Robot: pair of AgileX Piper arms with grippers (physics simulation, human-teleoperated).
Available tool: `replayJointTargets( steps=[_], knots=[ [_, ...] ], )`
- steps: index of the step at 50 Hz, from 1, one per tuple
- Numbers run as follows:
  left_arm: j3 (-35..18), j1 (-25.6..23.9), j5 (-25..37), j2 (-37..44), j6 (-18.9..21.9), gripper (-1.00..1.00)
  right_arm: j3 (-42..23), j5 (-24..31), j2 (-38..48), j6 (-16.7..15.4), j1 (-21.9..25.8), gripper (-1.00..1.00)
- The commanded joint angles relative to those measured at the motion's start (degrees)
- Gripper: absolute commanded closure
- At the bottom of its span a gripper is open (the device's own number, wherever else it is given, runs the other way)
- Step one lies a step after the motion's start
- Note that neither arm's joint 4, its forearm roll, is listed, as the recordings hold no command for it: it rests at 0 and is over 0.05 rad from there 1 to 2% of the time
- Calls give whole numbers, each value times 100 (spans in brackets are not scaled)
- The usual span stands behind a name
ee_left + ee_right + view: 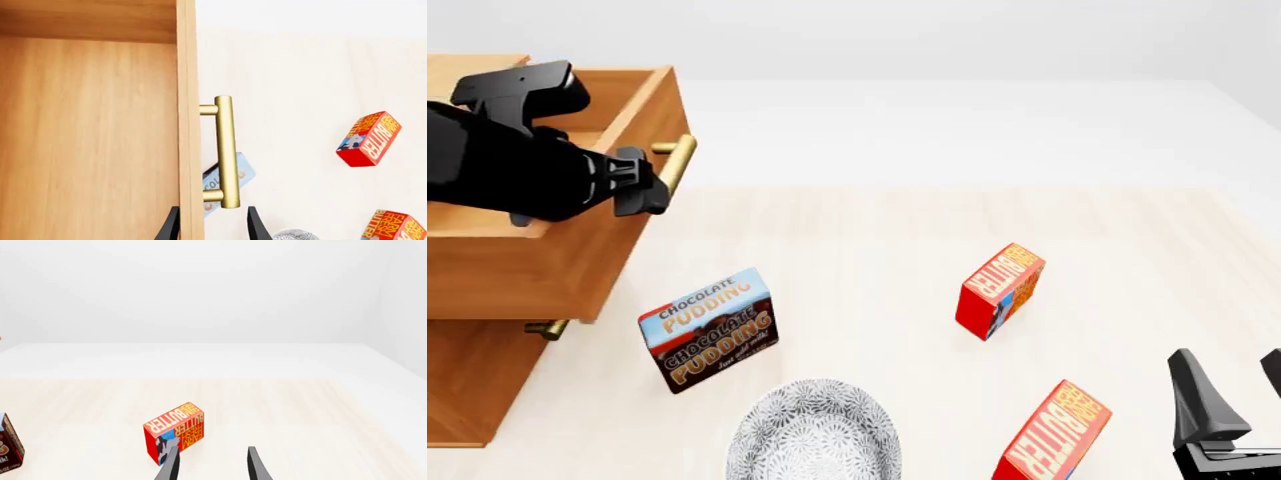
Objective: Put the butter at the front in the top drawer of the cabinet and close it.
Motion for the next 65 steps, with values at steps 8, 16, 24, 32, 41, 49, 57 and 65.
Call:
replayJointTargets(
  steps=[8,16,24,32,41,49,57,65],
  knots=[
    [244,-621,-198,315,-168,-100,7,34,-43,1,-1,-100],
    [271,-744,-238,397,-172,-100,7,34,-42,2,-2,-100],
    [208,-806,-195,382,-197,-100,7,35,-43,2,-2,-100],
    [77,-806,-109,389,-143,-100,7,35,-43,2,-3,-100],
    [58,-808,-89,347,-164,-100,7,34,-43,1,-3,-100],
    [-168,-666,178,160,-12,-100,7,34,-42,2,-3,-100],
    [-401,-543,441,76,172,-100,7,35,-43,2,-3,-100],
    [-638,-442,719,-22,353,-100,7,35,-43,2,-3,-100]
  ],
)
